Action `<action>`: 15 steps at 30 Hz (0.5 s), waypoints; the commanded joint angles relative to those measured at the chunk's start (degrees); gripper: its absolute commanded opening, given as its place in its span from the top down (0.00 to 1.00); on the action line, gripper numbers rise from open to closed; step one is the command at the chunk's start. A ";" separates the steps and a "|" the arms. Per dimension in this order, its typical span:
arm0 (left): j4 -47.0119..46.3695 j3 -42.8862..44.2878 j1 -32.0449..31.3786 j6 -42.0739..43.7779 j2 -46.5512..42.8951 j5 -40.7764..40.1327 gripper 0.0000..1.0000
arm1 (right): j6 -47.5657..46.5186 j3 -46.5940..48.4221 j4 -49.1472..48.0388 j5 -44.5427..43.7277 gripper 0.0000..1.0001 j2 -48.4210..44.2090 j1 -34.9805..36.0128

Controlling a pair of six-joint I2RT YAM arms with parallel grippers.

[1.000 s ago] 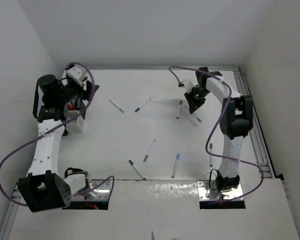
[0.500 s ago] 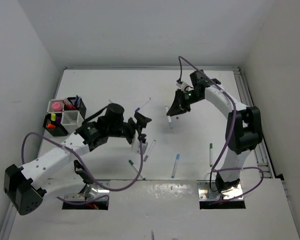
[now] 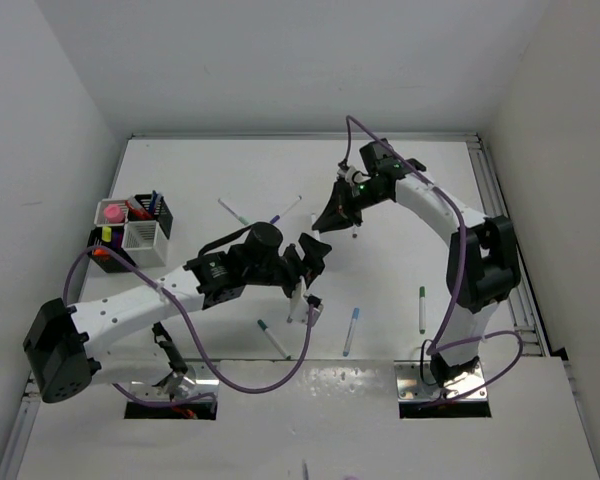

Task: Sort the stationery into containers
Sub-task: Pick up the pen from the center of the board.

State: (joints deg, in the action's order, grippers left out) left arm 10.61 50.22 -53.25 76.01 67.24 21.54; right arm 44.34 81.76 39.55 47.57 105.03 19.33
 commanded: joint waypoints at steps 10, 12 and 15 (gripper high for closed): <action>-4.02 0.06 0.87 2.13 0.87 -0.71 0.34 | 2.51 2.36 -1.58 1.29 1.00 -2.90 3.96; -3.76 -0.21 1.66 2.48 0.70 -0.45 0.42 | 2.68 2.62 -1.58 1.64 1.00 -2.99 4.13; -2.44 -0.99 2.63 4.32 0.26 0.43 0.56 | 3.65 1.74 -2.46 2.17 1.00 -3.43 4.13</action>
State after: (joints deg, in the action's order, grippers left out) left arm 8.49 50.11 -51.77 77.95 68.20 20.29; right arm 46.48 82.37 38.92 48.18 104.55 23.03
